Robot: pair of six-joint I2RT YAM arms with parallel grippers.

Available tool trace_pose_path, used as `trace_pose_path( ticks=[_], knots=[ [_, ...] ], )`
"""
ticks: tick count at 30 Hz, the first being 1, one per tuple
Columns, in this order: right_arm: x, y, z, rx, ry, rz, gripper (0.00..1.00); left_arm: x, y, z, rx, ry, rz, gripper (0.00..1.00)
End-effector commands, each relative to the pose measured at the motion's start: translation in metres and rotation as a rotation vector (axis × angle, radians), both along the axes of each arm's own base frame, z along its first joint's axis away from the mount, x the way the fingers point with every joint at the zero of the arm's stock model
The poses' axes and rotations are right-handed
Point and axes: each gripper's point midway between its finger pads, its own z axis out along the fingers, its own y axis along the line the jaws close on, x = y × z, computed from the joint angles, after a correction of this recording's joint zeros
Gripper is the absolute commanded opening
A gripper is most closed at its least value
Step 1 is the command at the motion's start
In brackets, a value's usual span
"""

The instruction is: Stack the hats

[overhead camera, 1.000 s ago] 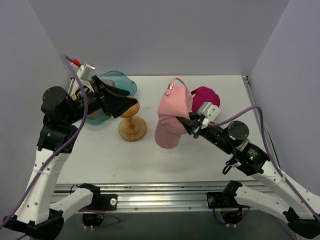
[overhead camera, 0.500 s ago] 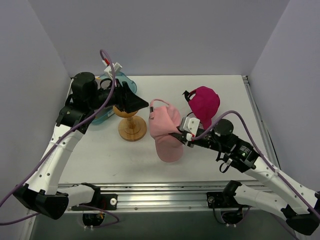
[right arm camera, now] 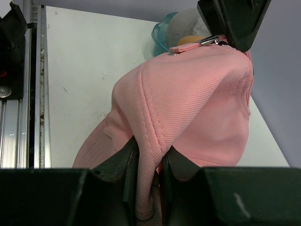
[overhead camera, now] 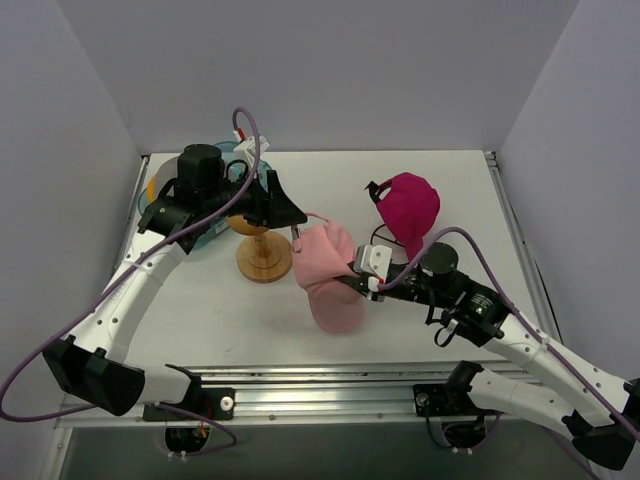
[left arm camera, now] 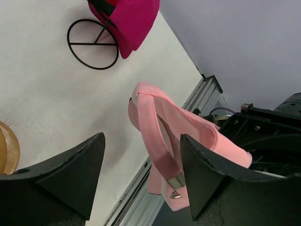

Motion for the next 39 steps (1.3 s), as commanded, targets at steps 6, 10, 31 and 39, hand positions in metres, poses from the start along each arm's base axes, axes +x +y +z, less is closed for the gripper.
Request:
trace_pose_path(
  ticks=[6, 10, 31, 39],
  knots=[
    [-0.004, 0.006, 0.031, 0.087, -0.091, 0.033, 0.02, -0.001, -0.011, 0.009, 0.047, -0.038, -0.016, 0.66],
    [-0.001, 0.004, 0.030, 0.083, -0.090, 0.015, 0.03, -0.003, -0.013, 0.011, 0.044, -0.038, -0.025, 0.40],
    [0.028, -0.019, 0.057, 0.447, 0.295, -0.344, 0.66, -0.001, -0.005, 0.063, -0.089, -0.118, 0.109, 0.02],
    [0.058, -0.047, 0.068, 0.768, 0.591, -0.641, 0.69, -0.011, -0.020, 0.075, -0.161, -0.177, 0.037, 0.02]
  ],
)
